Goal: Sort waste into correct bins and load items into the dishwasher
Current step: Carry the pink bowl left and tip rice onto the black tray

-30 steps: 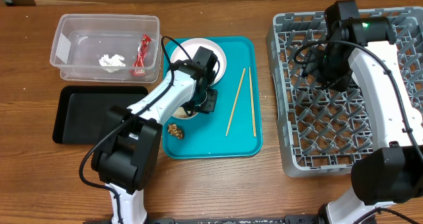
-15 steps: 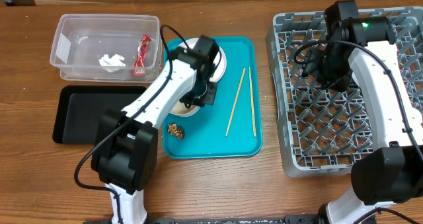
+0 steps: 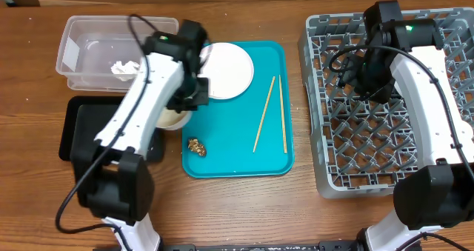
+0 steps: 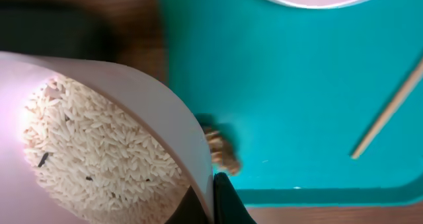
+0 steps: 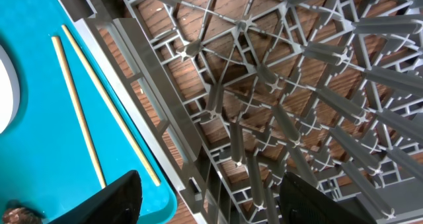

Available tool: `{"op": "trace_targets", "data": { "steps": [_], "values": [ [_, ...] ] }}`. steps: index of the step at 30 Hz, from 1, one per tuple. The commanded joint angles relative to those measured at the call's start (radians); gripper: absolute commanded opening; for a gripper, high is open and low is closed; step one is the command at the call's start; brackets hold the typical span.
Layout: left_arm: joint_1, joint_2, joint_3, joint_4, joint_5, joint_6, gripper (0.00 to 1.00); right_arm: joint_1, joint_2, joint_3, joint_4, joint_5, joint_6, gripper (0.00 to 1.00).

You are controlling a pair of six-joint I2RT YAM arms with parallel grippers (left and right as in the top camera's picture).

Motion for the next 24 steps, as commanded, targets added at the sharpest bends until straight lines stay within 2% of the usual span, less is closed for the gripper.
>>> {"op": "trace_targets", "data": {
  "steps": [1, 6, 10, 15, 17, 22, 23, 24],
  "values": [
    [0.067, -0.076, 0.003, -0.019, -0.058, -0.044, 0.04, 0.001, -0.018, 0.011, 0.002, 0.003, -0.006, 0.69],
    [0.174, -0.149, -0.098, 0.028, -0.048, -0.03, 0.04, 0.001, -0.018, 0.011, 0.0, 0.003, -0.006, 0.68],
    [0.265, -0.175, -0.204, 0.126, 0.071, 0.082, 0.04, 0.001, -0.018, 0.011, 0.0, 0.003, -0.006, 0.68],
    [0.394, -0.173, -0.319, 0.249, 0.32, 0.245, 0.04, 0.001, -0.018, 0.011, -0.001, 0.003, -0.006, 0.69],
    [0.475, -0.173, -0.372, 0.305, 0.473, 0.33, 0.04, 0.001, -0.018, 0.011, -0.003, 0.003, -0.006, 0.68],
    [0.624, -0.172, -0.426, 0.347, 0.748, 0.478, 0.04, 0.001, -0.018, 0.011, -0.004, 0.002, -0.006, 0.69],
    [0.684, -0.17, -0.441, 0.348, 0.901, 0.557, 0.04, 0.001, -0.018, 0.011, -0.005, 0.002, -0.005, 0.68],
    [0.711, -0.169, -0.448, 0.348, 0.969, 0.592, 0.04, 0.001, -0.018, 0.011, -0.005, 0.002, -0.005, 0.69]
  ]
}}
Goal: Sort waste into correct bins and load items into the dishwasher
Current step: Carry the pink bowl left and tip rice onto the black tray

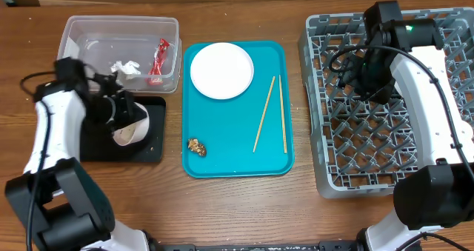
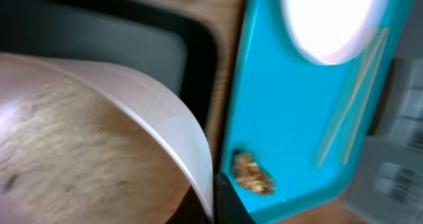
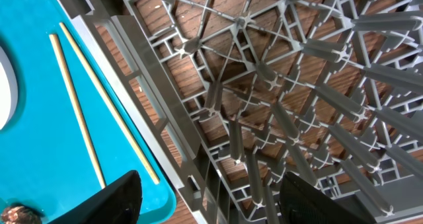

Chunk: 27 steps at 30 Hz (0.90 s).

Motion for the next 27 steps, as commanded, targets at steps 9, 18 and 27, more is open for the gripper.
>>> {"op": "trace_targets", "data": {
  "steps": [9, 18, 27],
  "values": [
    [0.282, -0.004, -0.152, 0.037, 0.726, 0.385, 0.04, 0.001, -0.018, 0.011, 0.002, 0.003, -0.005, 0.69],
    [0.309, 0.004, -0.242, 0.134, 0.894, 0.525, 0.04, 0.001, -0.018, 0.011, 0.002, 0.003, -0.005, 0.68],
    [0.309, 0.004, -0.253, 0.144, 0.902, 0.588, 0.04, 0.001, -0.018, 0.011, 0.002, 0.003, -0.005, 0.69]
  ]
}}
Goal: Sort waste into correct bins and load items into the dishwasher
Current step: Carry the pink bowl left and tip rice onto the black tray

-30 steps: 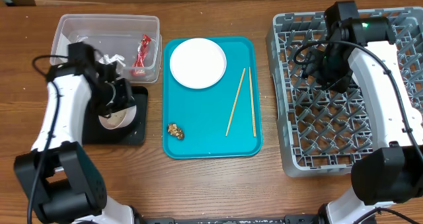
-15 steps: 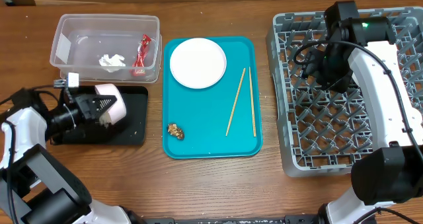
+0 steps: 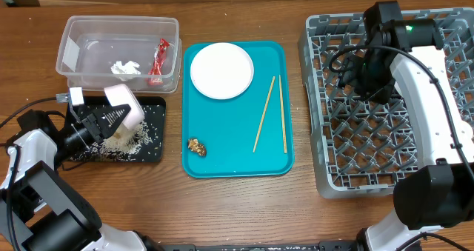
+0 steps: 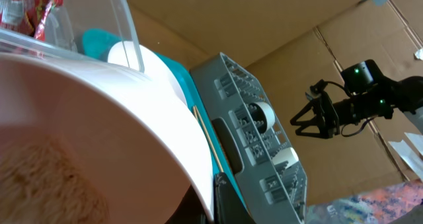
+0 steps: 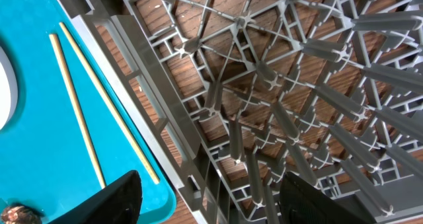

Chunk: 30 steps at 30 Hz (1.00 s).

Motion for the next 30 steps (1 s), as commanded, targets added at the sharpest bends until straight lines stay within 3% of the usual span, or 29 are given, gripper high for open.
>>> {"op": "trace_targets", "data": {
  "steps": [1, 17, 20, 21, 23, 28, 30],
  "values": [
    [0.005, 0.003, -0.004, 0.002, 0.051, 0.055, 0.04, 0.001, -0.018, 0.011, 0.003, 0.002, -0.005, 0.69],
    [0.006, 0.003, -0.004, 0.006, 0.068, 0.054, 0.04, 0.001, -0.018, 0.011, 0.003, 0.003, -0.006, 0.68],
    [0.006, 0.003, -0.004, 0.07, 0.027, -0.079, 0.04, 0.001, -0.018, 0.011, 0.004, 0.003, -0.006, 0.69],
    [0.005, 0.003, -0.004, 0.11, 0.042, -0.242, 0.04, 0.001, -0.018, 0.011, 0.004, 0.003, -0.006, 0.68],
    [0.005, 0.003, -0.004, 0.097, 0.141, -0.227, 0.04, 0.001, -0.018, 0.011, 0.004, 0.003, -0.006, 0.68],
    [0.005, 0.002, -0.002, 0.118, 0.101, -0.228, 0.04, 0.001, -0.018, 0.011, 0.003, 0.003, -0.006, 0.68],
    [0.005, 0.002, -0.002, 0.149, 0.047, -0.303, 0.04, 0.001, -0.018, 0.011, 0.004, 0.003, -0.006, 0.68]
  ]
}}
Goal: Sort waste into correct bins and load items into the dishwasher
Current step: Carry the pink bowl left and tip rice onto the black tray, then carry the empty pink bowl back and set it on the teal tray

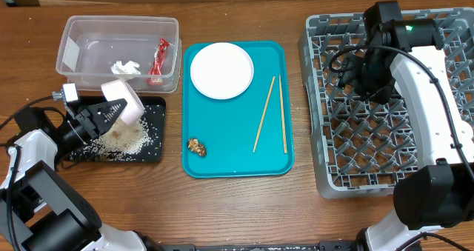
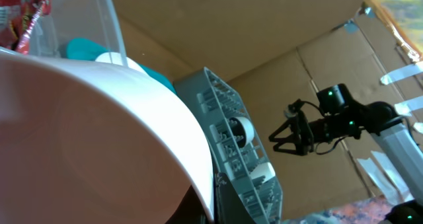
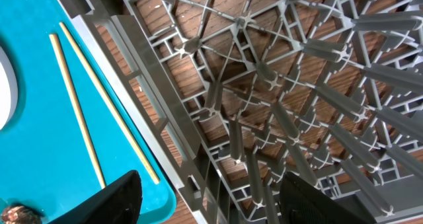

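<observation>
My left gripper (image 1: 109, 112) is shut on the rim of a white bowl (image 1: 123, 103), held tipped on its side over the black tray (image 1: 152, 149). A heap of rice (image 1: 127, 138) lies on that tray. In the left wrist view the bowl (image 2: 99, 138) fills the frame and its inside looks bare. My right gripper (image 3: 211, 207) hangs open and empty over the left part of the grey dishwasher rack (image 1: 392, 110). On the teal tray (image 1: 229, 158) lie a white plate (image 1: 221, 71), two chopsticks (image 1: 264, 114) and a brown food scrap (image 1: 195, 146).
A clear plastic bin (image 1: 74, 47) behind the black tray holds a red wrapper (image 1: 158, 58) and crumpled white paper (image 1: 126, 67). Loose rice grains are scattered across the black tray. In the right wrist view, the rack's left wall (image 3: 165, 128) runs beside the chopsticks (image 3: 76, 112).
The bowl has been lifted slightly and no longer shows rice inside in the left wrist view. The heap on the black tray is a little bigger. The right arm has not moved.
My left gripper first held the bowl full of rice at the teal tray's left edge. Then the bowl was over the black tray, tilting. Then rice lay spilled on that tray with some left in the bowl, and now the bowl looks empty. The right gripper stayed open over the rack.
</observation>
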Available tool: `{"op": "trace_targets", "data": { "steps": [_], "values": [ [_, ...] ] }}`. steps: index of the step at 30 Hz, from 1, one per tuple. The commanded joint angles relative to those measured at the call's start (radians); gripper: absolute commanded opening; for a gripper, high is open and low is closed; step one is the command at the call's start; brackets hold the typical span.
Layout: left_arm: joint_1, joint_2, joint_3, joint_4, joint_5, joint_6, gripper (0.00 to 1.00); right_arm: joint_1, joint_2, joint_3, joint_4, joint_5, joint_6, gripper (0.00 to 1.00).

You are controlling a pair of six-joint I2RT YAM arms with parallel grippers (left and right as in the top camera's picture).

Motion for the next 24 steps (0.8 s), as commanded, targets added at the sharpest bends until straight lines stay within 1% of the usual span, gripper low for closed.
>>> {"op": "trace_targets", "data": {
  "steps": [1, 3, 7, 10, 14, 17, 19, 22, 23, 24],
  "values": [
    [0.005, 0.002, 0.002, 0.03, -0.024, -0.14, 0.04, 0.001, -0.018, 0.011, 0.003, 0.003, -0.006, 0.68],
    [0.005, 0.0, 0.006, 0.005, 0.064, -0.156, 0.04, 0.001, -0.018, 0.011, 0.003, 0.003, -0.006, 0.69],
    [0.003, -0.002, 0.006, 0.006, 0.063, -0.149, 0.04, 0.001, -0.018, 0.011, 0.003, 0.003, -0.006, 0.69],
    [0.002, -0.006, 0.006, -0.009, 0.064, -0.166, 0.04, 0.001, -0.018, 0.011, 0.003, 0.003, -0.006, 0.68],
    [-0.018, -0.048, 0.006, -0.029, 0.039, -0.156, 0.04, 0.001, -0.018, 0.011, 0.001, 0.003, -0.006, 0.68],
    [-0.063, -0.117, 0.008, -0.032, -0.102, -0.188, 0.04, 0.001, -0.018, 0.011, -0.002, 0.003, -0.006, 0.69],
    [-0.132, -0.172, 0.02, -0.027, -0.26, -0.234, 0.04, 0.001, -0.018, 0.011, -0.002, 0.002, -0.006, 0.69],
    [-0.271, -0.225, 0.055, -0.005, -0.451, -0.3, 0.04, 0.001, -0.018, 0.011, -0.002, 0.002, -0.006, 0.68],
    [-0.316, -0.237, 0.066, 0.001, -0.491, -0.316, 0.04, 0.001, -0.018, 0.011, -0.002, 0.002, -0.006, 0.69],
    [-0.409, -0.251, 0.089, 0.021, -0.563, -0.346, 0.04, 0.001, -0.018, 0.011, -0.002, 0.002, -0.006, 0.69]
  ]
}}
